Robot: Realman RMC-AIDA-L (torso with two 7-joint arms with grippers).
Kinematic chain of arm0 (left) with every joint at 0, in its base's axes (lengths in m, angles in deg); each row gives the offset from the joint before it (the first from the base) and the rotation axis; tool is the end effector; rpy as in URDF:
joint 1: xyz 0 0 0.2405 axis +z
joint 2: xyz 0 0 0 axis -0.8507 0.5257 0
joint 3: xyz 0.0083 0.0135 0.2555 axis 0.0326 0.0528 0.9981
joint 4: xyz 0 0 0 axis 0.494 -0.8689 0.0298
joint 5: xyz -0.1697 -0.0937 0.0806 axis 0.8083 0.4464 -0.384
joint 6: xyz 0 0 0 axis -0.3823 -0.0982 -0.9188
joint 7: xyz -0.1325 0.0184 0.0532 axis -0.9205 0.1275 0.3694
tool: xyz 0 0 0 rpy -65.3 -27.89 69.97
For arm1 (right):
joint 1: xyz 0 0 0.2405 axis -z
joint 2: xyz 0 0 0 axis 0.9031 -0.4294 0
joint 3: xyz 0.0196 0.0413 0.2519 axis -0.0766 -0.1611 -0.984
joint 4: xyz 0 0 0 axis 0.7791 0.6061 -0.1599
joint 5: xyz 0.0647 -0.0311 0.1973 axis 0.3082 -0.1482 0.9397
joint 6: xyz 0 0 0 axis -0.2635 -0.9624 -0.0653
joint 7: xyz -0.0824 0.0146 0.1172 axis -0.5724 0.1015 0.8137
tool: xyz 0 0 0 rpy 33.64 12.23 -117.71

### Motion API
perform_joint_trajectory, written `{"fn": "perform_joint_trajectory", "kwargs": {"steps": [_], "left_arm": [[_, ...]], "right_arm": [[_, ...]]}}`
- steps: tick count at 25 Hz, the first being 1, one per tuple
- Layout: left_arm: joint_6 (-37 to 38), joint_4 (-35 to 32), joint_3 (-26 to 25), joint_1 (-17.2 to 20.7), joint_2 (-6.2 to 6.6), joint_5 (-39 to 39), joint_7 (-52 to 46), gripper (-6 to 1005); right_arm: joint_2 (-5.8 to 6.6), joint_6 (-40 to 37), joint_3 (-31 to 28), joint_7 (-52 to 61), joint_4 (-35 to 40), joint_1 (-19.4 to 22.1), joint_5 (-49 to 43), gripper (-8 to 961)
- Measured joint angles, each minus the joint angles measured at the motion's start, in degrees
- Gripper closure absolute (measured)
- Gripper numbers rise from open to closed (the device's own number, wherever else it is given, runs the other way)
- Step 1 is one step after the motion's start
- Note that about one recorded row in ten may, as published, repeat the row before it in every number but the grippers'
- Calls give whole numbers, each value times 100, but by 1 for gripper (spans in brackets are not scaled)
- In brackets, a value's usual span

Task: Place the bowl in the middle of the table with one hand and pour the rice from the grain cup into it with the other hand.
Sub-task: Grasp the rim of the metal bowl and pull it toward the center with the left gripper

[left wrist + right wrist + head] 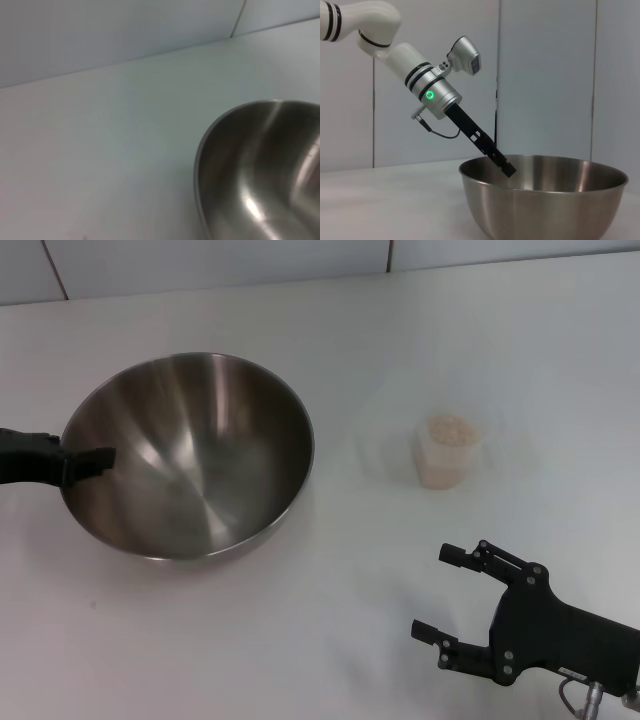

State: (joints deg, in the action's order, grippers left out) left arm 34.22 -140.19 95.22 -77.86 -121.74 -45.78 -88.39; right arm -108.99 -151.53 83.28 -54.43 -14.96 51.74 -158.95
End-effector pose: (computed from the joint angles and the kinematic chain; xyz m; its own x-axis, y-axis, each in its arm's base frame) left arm -0.2678 0.3520 0.0314 0.7075 0.6538 0.2684 0.6926 -0.5658 -0.4474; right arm 0.3260 0.1781 -0.0571 0.7673 0.0119 -0.6412 -0.3330 -0.8471 -0.4143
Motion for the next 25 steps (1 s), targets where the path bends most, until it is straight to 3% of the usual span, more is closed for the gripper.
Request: {"fn": "perform_joint_trajectory", "kwargs": {"steps": [1,7,9,20,25], "left_arm": [[3,2,0,-13,0,-35,-18,274],[87,10,23,-105,-9,-246,-84,538],[127,10,17,-131,-9,-247,-84,773],[712,48,-373,-565,0,-236,-83,968],[1094,290,-803,-982,5,-176,4,968]], "right_arm": [[0,0,0,0,0,0,0,124],[0,-4,0,0,0,-7,0,124],[0,-5,0,0,0,-8,0,125],[0,-9,0,0,0,-9,0,125],[0,-1,5,0,0,-8,-1,125]]}}
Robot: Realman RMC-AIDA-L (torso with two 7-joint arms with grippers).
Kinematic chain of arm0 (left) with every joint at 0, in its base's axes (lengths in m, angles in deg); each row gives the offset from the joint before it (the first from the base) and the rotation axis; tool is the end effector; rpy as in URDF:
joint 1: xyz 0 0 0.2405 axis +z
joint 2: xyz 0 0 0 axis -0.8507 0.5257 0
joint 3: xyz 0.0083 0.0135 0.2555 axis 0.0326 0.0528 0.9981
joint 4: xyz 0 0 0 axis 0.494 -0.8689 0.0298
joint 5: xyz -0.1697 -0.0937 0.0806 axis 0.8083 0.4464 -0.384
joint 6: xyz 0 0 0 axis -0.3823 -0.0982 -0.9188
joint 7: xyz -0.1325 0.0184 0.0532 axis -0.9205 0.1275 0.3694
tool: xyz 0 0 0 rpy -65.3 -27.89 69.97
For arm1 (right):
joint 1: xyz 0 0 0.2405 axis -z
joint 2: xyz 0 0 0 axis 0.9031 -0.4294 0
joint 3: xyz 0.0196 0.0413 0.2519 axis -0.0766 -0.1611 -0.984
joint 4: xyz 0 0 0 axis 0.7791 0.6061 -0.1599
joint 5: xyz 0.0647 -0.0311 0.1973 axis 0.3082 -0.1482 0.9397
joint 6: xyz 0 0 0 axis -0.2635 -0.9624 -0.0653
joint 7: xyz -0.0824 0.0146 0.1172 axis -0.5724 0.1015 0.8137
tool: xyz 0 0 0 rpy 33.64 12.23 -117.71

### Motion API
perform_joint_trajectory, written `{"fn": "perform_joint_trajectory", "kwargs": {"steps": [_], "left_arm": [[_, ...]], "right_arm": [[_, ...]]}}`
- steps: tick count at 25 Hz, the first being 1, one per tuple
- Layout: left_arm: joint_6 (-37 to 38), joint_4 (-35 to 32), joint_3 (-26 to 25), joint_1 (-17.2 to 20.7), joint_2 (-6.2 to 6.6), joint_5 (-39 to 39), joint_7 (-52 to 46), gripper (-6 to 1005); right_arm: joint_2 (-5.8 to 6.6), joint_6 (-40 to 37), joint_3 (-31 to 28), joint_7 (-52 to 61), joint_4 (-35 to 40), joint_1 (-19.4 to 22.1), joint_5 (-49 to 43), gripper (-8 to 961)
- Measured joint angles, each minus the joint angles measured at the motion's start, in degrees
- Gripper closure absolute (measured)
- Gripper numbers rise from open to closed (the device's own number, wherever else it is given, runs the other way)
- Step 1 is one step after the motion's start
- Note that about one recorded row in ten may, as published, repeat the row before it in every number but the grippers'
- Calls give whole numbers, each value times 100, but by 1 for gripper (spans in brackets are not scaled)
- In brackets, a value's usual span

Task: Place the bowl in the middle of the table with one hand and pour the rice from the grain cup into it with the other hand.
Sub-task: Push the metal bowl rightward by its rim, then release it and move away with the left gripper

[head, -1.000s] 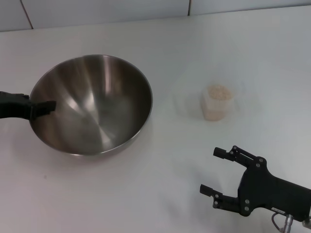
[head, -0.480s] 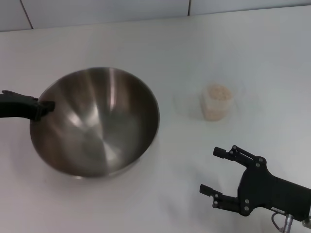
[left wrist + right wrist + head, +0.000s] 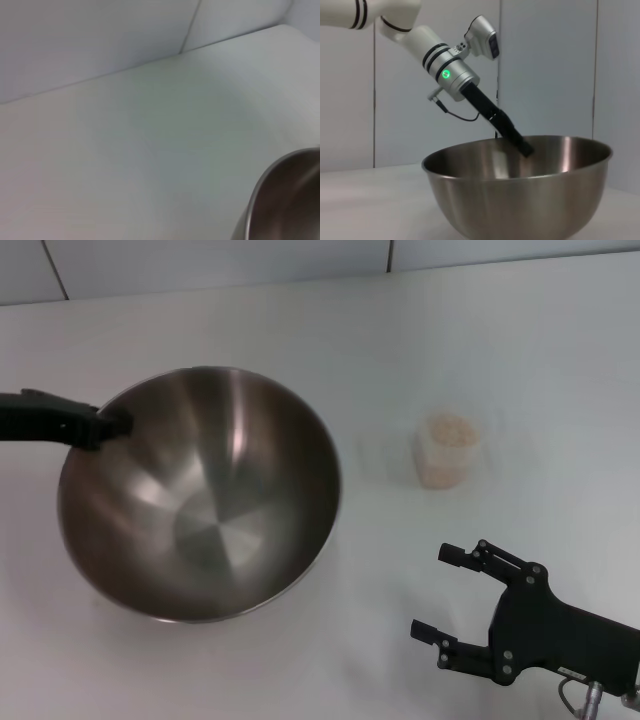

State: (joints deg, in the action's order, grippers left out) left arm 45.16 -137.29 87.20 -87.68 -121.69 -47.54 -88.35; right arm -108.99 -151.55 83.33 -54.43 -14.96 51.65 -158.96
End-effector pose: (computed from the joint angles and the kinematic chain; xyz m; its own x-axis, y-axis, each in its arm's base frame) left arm -0.2299 0.3725 0.0387 0.7265 0.6434 0.2414 0.6844 -0.6457 -0.3386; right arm 0.3257 0.1785 -0.0571 0.7672 0.0131 -0.6413 -0.3311 -0.8482 -0.4135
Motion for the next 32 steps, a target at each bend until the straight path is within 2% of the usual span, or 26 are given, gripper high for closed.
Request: {"fn": "perform_joint_trajectory", "kwargs": {"steps": [5,9,12,13,15,16,18,26,32], "left_arm": [[-46,255,63,-302,-18,133,98,967],[-447,660,385,-622,-46,159,142,956],[-447,660,385,-622,-46,159,142,946],[-663,938,458,-755,-45,137,144,942],[-663,938,458,-755,-45,137,144,935],[-1100,1372,462,-859,-23,109,223,931],[-1317,1538,461,-883,-28,107,284,924],[-1399,1669,495,-941,-49,177,441,896],[-1151,1376,656,-889,-37,434,464,852]], "right_arm": [[0,-4,4,0,0,-6,0,125],[0,-4,24,0,0,-31,0,125],[0,-5,31,0,0,-33,0,125],[0,-6,32,0,0,-36,0,125],[0,-7,32,0,0,-43,0,125],[0,-7,32,0,0,-52,0,125],[0,-7,34,0,0,-69,0,125],[0,-7,24,0,0,-80,0,125],[0,-7,12,0,2,-79,0,125]]}}
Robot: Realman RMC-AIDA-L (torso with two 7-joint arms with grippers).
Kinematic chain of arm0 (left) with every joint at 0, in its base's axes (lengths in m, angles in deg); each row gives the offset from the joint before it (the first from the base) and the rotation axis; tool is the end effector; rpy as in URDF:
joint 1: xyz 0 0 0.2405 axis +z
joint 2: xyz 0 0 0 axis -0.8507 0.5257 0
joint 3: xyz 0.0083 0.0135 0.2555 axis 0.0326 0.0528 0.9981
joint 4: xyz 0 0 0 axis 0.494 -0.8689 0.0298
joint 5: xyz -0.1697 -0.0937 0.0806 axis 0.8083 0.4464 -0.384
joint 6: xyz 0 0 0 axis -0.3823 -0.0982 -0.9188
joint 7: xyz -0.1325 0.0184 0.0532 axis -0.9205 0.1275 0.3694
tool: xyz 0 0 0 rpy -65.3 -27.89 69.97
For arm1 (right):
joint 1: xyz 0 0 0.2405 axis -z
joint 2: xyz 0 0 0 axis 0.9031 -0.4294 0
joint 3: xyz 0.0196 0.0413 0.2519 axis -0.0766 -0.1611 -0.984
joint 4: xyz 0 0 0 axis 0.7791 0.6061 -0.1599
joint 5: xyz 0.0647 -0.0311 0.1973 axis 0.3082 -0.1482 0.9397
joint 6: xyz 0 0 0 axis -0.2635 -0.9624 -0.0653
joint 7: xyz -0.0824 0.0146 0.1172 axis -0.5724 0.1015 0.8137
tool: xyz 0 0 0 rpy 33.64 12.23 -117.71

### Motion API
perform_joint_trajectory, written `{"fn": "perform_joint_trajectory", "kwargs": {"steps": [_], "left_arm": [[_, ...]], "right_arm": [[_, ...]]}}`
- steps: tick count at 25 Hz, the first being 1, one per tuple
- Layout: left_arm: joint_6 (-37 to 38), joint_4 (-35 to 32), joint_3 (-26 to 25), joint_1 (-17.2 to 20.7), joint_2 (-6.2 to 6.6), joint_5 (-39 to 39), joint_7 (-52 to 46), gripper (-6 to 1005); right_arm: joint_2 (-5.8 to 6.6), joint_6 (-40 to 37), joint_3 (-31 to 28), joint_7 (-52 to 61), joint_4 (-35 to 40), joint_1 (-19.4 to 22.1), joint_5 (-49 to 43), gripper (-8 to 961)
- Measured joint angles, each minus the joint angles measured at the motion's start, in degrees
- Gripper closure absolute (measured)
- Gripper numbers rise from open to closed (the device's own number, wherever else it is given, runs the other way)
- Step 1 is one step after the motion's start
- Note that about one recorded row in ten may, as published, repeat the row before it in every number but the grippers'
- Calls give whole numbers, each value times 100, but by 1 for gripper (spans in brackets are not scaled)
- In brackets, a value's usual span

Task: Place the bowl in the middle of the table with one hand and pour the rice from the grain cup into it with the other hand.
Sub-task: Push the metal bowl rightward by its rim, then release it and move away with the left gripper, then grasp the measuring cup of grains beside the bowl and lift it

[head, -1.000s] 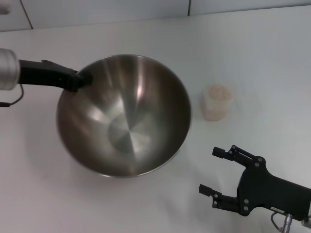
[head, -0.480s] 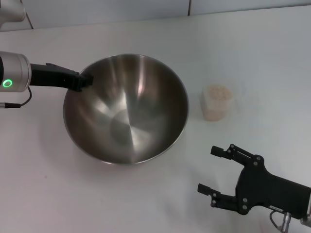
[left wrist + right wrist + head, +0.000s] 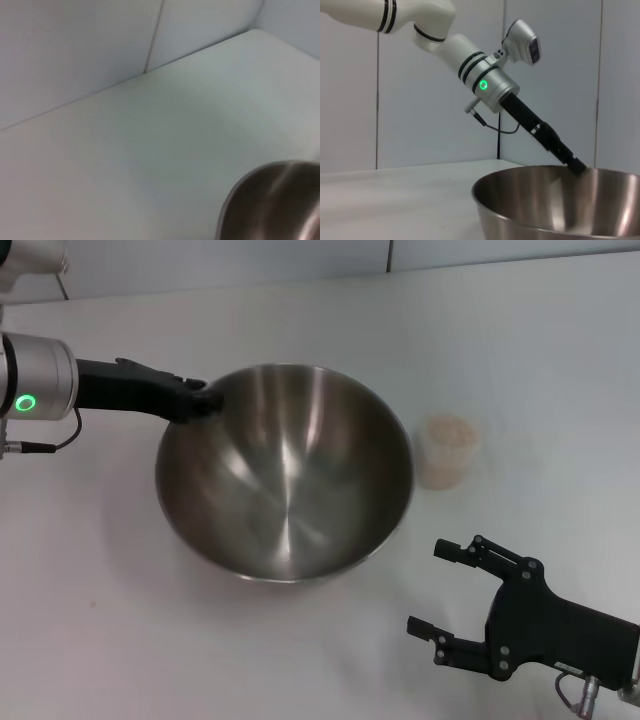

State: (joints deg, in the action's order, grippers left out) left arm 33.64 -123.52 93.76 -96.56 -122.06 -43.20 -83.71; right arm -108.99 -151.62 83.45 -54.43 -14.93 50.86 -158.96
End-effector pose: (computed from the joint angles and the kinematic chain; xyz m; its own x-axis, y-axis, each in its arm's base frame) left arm -0.1978 0.4043 -0.0125 0.7876 0.5712 0.2309 0.6160 -0.7228 -0.3132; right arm 0.3231 0.1828 -0.0572 0.7669 0.0242 -0.6414 -0.3178 -0.8539 -0.4122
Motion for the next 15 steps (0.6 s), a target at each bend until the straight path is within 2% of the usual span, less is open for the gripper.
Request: {"fn": "perform_joint_trajectory", "kwargs": {"steps": [4,6,7,9,11,12,13,14,15], "left_arm": [[413,-616,-17,228,6,220,132,751],[595,-1135,-5,508,9,466,317,700],[595,-1135,-5,508,9,466,317,674],[793,-1985,51,1194,10,1044,1007,623],[877,-2336,170,1664,8,1449,1588,484],[953,-2536,316,2039,12,1786,2118,415],[953,-2536,316,2039,12,1786,2118,381],[1015,-2634,408,2273,18,1974,2475,347],[1015,-2634,408,2273,18,1974,2475,314]], "right_arm": [[0,1,-12,0,10,0,0,125],[0,0,-17,0,10,0,0,125],[0,2,-18,0,12,0,0,125],[0,6,-22,-5,15,7,0,125],[0,10,-49,-9,19,28,11,125],[0,10,-72,-9,18,39,17,125],[0,9,-93,-10,18,47,22,125],[0,9,-114,-11,17,53,26,125],[0,8,-134,-11,15,59,27,125]]}}
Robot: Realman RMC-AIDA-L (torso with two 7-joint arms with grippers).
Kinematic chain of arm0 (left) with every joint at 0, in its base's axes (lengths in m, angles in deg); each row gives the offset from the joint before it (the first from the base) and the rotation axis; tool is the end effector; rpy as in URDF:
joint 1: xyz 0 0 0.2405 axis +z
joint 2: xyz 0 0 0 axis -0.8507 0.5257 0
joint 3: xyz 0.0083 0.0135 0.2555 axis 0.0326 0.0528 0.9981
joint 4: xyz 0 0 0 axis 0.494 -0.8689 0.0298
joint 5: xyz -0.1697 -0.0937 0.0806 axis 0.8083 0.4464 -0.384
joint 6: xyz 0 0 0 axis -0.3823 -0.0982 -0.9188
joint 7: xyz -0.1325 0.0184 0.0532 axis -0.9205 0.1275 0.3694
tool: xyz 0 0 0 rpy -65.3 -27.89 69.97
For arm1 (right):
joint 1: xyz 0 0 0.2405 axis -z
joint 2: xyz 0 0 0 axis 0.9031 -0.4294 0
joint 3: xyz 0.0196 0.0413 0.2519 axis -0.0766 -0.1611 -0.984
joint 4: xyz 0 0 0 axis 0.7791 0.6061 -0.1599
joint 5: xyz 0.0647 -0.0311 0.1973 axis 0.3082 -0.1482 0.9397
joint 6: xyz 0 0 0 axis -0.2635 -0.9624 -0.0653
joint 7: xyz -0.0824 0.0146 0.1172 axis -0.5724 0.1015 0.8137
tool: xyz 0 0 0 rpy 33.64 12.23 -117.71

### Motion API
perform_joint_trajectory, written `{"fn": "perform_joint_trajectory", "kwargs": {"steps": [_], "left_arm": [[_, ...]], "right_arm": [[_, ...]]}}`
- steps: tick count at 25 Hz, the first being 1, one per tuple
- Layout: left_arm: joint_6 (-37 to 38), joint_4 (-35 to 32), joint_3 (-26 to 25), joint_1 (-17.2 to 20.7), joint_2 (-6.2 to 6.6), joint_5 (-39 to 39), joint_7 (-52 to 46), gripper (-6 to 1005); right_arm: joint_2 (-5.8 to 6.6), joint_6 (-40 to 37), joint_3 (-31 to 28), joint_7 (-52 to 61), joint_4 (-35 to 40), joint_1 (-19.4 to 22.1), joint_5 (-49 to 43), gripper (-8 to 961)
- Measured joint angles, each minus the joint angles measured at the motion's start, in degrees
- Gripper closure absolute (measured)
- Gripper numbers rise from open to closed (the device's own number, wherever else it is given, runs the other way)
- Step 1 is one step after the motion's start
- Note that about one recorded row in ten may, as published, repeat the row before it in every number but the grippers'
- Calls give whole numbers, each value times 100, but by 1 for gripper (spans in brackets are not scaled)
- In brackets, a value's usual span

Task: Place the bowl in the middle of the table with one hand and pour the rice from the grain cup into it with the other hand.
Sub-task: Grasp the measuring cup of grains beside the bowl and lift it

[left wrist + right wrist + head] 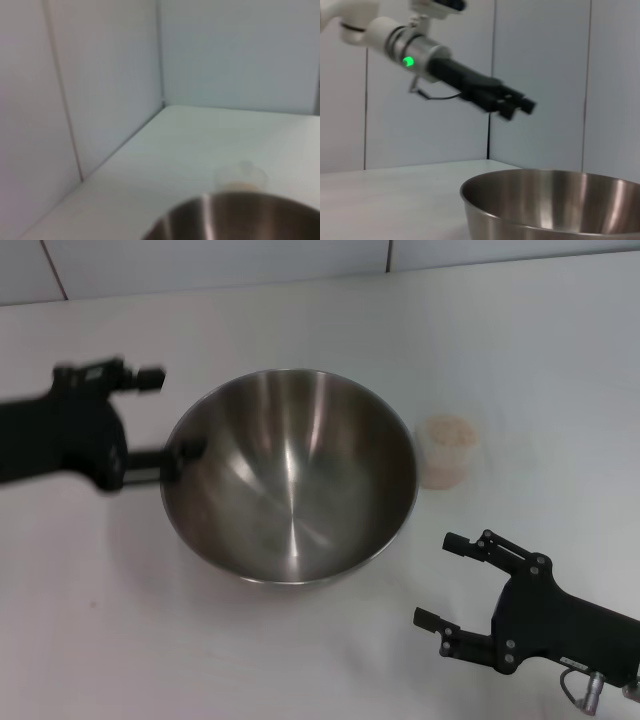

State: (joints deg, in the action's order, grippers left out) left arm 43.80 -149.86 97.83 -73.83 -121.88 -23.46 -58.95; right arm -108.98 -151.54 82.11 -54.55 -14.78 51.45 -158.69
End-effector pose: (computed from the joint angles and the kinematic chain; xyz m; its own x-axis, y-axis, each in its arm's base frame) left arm -0.1962 0.3268 0.0404 0.9345 0.1291 0.3317 0.2552 -0.8927 -0.3714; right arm 0.3262 0.1825 -0.0543 0.7666 0.0239 -0.6417 -0.3371 -0.8355 -0.4339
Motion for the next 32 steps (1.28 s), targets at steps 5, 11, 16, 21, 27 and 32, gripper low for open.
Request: {"fn": "perform_joint_trajectory", "kwargs": {"steps": [5,11,16,21,27,32], "left_arm": [[222,123,164,1426,-8,1449,1897,183],[324,294,26,1635,30,1272,1902,140],[329,210,6,1400,16,648,1365,139],[345,167,65,1227,2,391,1189,139],[355,162,83,1193,6,385,1134,140],[366,159,83,1194,-2,385,1072,139]], "right_arm": [[0,-2,-111,-3,-17,22,1,125],[4,-5,-716,-4,-17,186,1,125],[-21,278,-2163,-6,-144,469,1,125],[-22,1015,-3164,-6,-354,453,1,125],[-26,1593,-3193,-6,-421,68,-65,124],[-28,1948,-3253,-89,-485,-179,-51,124]]}}
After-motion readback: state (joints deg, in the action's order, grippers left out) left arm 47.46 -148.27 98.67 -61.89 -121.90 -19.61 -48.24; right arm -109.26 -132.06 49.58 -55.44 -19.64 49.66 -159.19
